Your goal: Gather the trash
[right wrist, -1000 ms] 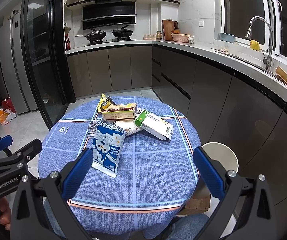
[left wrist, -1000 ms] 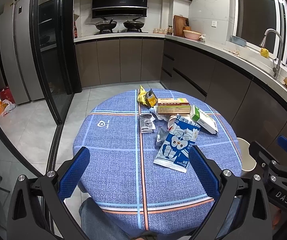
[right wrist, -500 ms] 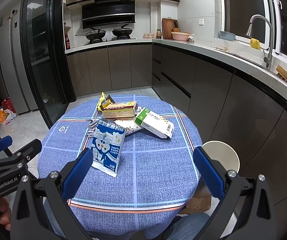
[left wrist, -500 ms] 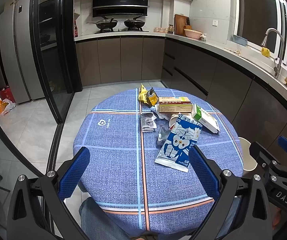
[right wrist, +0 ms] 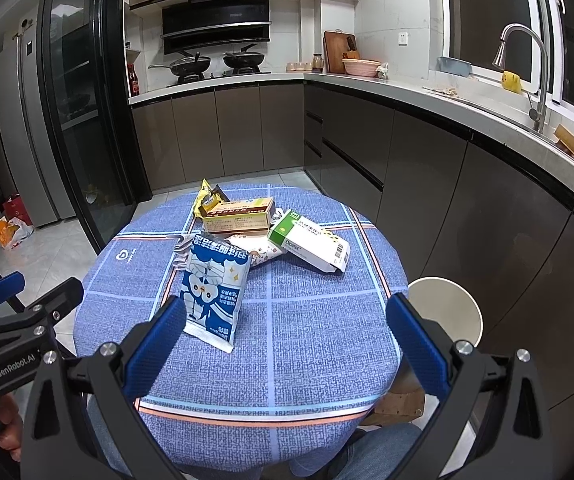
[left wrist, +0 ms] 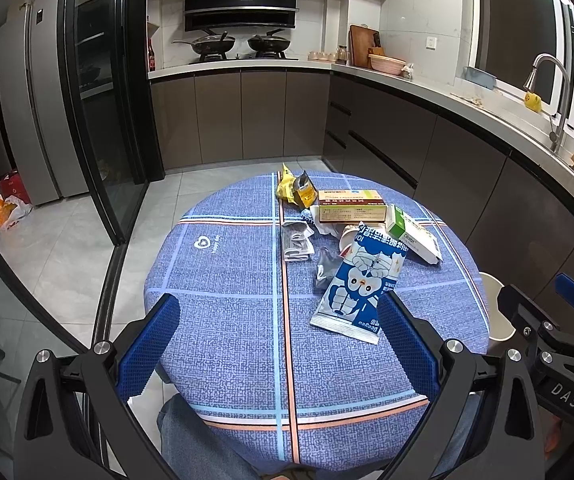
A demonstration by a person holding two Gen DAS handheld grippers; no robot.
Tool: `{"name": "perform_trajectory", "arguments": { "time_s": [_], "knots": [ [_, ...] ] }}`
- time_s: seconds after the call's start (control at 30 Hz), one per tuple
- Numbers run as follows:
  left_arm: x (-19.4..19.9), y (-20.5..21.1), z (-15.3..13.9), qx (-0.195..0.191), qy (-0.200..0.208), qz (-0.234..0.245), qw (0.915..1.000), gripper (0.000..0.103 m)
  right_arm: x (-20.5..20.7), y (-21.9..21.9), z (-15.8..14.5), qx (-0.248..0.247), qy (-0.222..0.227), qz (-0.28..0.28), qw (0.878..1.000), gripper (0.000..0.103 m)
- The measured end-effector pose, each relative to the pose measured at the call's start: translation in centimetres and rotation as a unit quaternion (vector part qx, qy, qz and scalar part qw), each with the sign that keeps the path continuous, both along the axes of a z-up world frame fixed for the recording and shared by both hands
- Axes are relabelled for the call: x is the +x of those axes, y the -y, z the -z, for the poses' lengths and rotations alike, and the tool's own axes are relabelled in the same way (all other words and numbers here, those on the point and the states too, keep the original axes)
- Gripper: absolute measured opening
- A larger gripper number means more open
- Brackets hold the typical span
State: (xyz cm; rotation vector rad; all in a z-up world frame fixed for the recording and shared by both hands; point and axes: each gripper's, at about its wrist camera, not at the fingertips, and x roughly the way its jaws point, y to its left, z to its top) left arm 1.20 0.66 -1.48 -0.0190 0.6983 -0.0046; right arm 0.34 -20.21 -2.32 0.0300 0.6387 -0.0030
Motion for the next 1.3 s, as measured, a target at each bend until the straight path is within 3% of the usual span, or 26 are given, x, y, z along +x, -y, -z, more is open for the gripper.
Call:
{"name": "perform_trajectory", "arguments": {
  "time_s": [0.47,0.7,0.9,1.0,1.3],
  "knots": [
    [0.8,-0.1,0.4,-0.001,-0.005,0.000,1.0000,0.095,1.2,-0.3,0.6,-0.002,-0.010,-0.005,1.000,0.100],
    [1.0,-0.9,0.3,-0.010,0.013,0.000,0.9999,0.095,2.1,-0.1,1.8,0.006,-0.028,-0.009,1.000,0.100],
    [2.1,-2.1,0.9,-0.038,0.005,0.028,0.9989,0.095,4.0,1.1,4.6,0.065,-0.040,-0.048,0.996,0.100],
    [3.2,-3.2,1.7,-0.057,-0.004,0.023,0.9981,0.095,5.6,1.2,6.6,0.099,-0.067,-0.068,0.990,0.100],
    [6.2,-6.3,4.0,-0.088,-0.022,-0.014,0.9958,0.095,11.3,-3.7,11.4,0.086,-0.109,-0.128,0.982,0.100]
  ]
}}
